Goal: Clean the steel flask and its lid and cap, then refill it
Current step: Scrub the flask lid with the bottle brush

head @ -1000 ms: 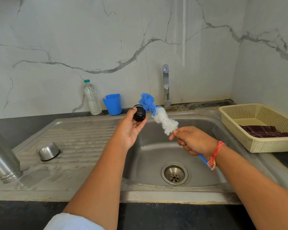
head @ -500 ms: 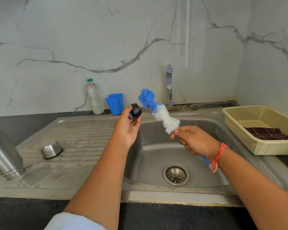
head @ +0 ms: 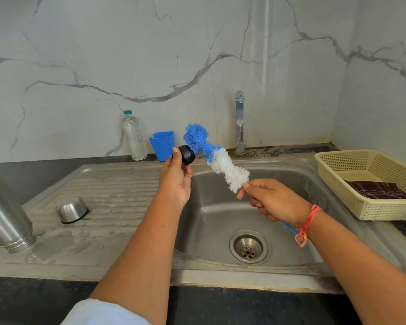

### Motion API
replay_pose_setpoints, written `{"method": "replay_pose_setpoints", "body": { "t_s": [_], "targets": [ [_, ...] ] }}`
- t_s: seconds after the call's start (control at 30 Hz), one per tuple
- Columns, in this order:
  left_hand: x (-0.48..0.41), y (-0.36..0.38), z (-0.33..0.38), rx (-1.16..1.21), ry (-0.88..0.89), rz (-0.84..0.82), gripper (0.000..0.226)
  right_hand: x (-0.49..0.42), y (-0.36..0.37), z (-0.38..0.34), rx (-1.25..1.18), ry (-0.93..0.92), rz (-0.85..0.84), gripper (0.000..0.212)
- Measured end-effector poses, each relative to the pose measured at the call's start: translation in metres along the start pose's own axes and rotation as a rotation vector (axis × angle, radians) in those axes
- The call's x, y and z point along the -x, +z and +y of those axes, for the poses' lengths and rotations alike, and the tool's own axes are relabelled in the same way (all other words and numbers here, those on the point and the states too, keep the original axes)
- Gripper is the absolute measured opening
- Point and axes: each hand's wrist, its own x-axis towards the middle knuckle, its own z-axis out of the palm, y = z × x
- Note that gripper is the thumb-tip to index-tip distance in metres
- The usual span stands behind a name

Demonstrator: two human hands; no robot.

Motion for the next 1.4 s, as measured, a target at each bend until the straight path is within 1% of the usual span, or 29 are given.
{"method": "replay_pose_setpoints", "body": {
  "t_s": [0.17, 0.27, 0.4, 0.5, 0.57, 0.63, 0.7, 0.83, 0.87, 1.0, 1.07, 1.2, 1.33, 1.4],
  "targets": [
    [-0.003, 0.0, 0.0, -0.018, -0.036, 0.009, 0.013, -0.001, 0.001, 0.0, 0.043, -0.021, 0.008, 0.036],
    [-0.004, 0.0, -0.001, -0.003, -0.032, 0.003, 0.006, -0.003, 0.001, 0.003, 0.11, -0.025, 0.031, 0.035],
    [-0.007, -0.005, 0.001, 0.048, 0.027, -0.011, 0.01, -0.002, -0.002, 0.003, 0.142, -0.019, 0.012, 0.034],
    [-0.008, -0.011, 0.001, 0.104, 0.045, 0.007, 0.03, 0.0, -0.003, 0.001, 0.205, -0.026, -0.005, 0.034],
    [-0.007, -0.011, -0.001, 0.074, 0.025, 0.004, 0.039, 0.001, -0.002, 0.001, 0.274, -0.051, 0.014, 0.034],
    [-0.004, -0.009, -0.004, 0.018, -0.005, -0.027, 0.033, -0.001, 0.0, 0.0, 0.296, -0.071, 0.039, 0.034],
    [-0.001, -0.005, -0.006, 0.023, -0.017, -0.059, 0.027, -0.002, 0.001, -0.001, 0.289, -0.08, 0.059, 0.033],
    [-0.005, -0.007, 0.0, 0.151, 0.01, -0.023, 0.04, -0.001, -0.002, 0.0, 0.32, -0.066, 0.05, 0.034],
    [-0.006, -0.009, 0.002, 0.169, 0.004, -0.021, 0.04, 0.0, -0.003, 0.001, 0.333, -0.069, 0.049, 0.034],
    [0.0, -0.004, -0.003, 0.131, -0.087, -0.133, 0.019, -0.001, 0.003, -0.001, 0.257, -0.07, 0.073, 0.033],
    [0.003, 0.002, -0.006, 0.126, -0.107, -0.167, 0.02, -0.002, 0.004, -0.002, 0.204, -0.053, 0.083, 0.034],
    [0.001, -0.002, -0.002, 0.231, -0.105, -0.129, 0.025, 0.001, 0.001, 0.0, 0.151, -0.002, 0.024, 0.033],
    [0.008, 0.0, -0.005, 0.156, -0.155, -0.217, 0.021, 0.001, 0.004, -0.001, 0.097, 0.014, 0.041, 0.033],
    [0.01, 0.005, -0.005, 0.143, -0.153, -0.243, 0.02, 0.0, 0.004, -0.003, 0.06, 0.022, 0.038, 0.033]
  ]
}}
